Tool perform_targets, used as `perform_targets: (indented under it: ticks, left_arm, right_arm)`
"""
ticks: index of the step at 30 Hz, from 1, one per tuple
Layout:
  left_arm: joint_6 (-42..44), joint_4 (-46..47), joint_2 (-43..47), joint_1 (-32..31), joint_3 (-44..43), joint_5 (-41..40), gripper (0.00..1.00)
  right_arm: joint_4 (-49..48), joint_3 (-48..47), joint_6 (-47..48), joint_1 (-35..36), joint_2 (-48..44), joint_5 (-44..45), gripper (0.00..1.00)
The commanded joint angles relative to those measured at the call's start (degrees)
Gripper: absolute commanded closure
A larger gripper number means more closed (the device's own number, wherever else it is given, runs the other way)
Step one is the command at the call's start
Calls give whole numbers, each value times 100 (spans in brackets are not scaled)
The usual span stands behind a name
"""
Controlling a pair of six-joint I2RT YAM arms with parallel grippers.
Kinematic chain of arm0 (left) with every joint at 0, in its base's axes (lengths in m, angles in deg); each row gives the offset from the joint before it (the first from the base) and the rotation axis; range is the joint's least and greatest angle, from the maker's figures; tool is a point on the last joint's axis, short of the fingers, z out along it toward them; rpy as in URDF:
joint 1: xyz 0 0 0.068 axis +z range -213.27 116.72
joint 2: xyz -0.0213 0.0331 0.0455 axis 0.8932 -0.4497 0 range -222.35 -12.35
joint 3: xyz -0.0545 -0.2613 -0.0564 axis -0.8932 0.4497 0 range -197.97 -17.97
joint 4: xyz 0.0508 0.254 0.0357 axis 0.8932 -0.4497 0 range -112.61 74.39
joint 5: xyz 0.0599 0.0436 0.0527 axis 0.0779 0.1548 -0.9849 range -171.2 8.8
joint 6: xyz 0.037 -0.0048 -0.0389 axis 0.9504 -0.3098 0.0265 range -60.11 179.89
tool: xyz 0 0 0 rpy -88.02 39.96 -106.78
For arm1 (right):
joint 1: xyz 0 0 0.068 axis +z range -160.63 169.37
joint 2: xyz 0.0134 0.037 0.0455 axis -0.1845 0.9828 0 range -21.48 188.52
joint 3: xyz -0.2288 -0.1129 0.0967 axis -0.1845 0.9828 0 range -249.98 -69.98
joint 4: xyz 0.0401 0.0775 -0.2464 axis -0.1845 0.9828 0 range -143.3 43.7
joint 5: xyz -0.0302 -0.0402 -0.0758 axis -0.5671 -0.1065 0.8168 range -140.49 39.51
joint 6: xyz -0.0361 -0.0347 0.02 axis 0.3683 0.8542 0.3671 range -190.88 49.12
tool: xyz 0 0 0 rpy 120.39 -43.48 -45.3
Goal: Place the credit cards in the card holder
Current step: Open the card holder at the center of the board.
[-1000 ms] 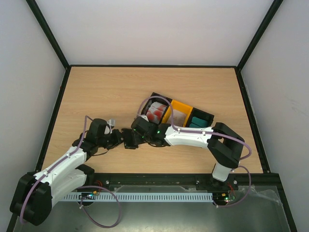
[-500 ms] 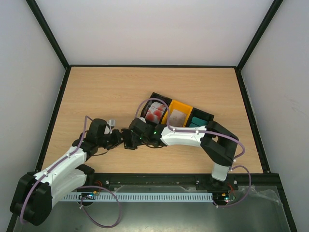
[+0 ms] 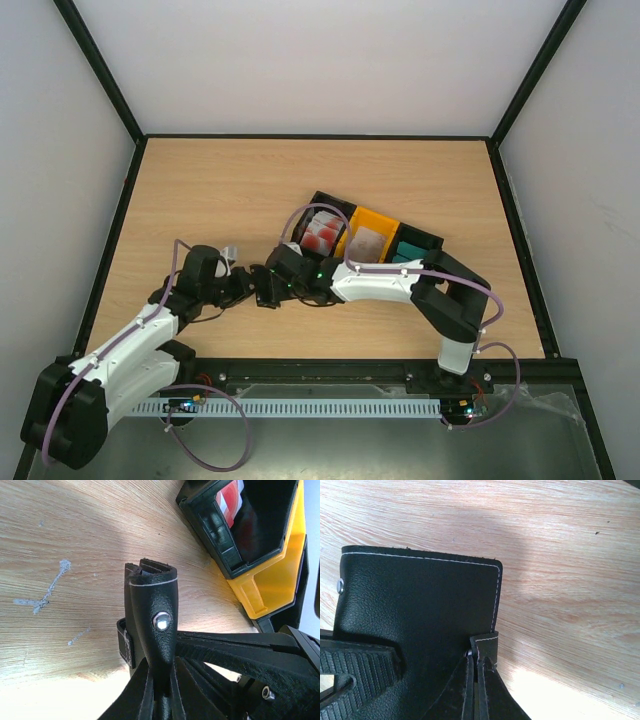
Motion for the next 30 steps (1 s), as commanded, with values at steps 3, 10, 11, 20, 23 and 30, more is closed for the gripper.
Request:
perform_targets:
  ticks: [3, 10, 11, 20, 23, 30]
  left_arm:
    - [62, 83, 199, 17, -251, 177, 97]
    - [64, 12, 244, 13, -316, 152, 97]
    - [79, -22, 262, 16, -333, 129, 97]
    - [192, -160, 286, 17, -462, 144, 97]
    - [260, -213, 312, 18, -557, 158, 97]
    - [301, -243, 283, 24, -668, 274, 97]
  right_arm:
    - [1063, -10, -49, -42, 359, 1335, 98]
    - [1508, -133, -145, -42, 431, 2022, 98]
    - [1567, -164, -158, -49, 434, 2081, 98]
    - [447, 460, 60, -223, -966, 1166, 89]
    - [60, 738, 39, -447, -1443, 635, 68]
    - [-383, 828, 105, -594, -1518, -462, 43]
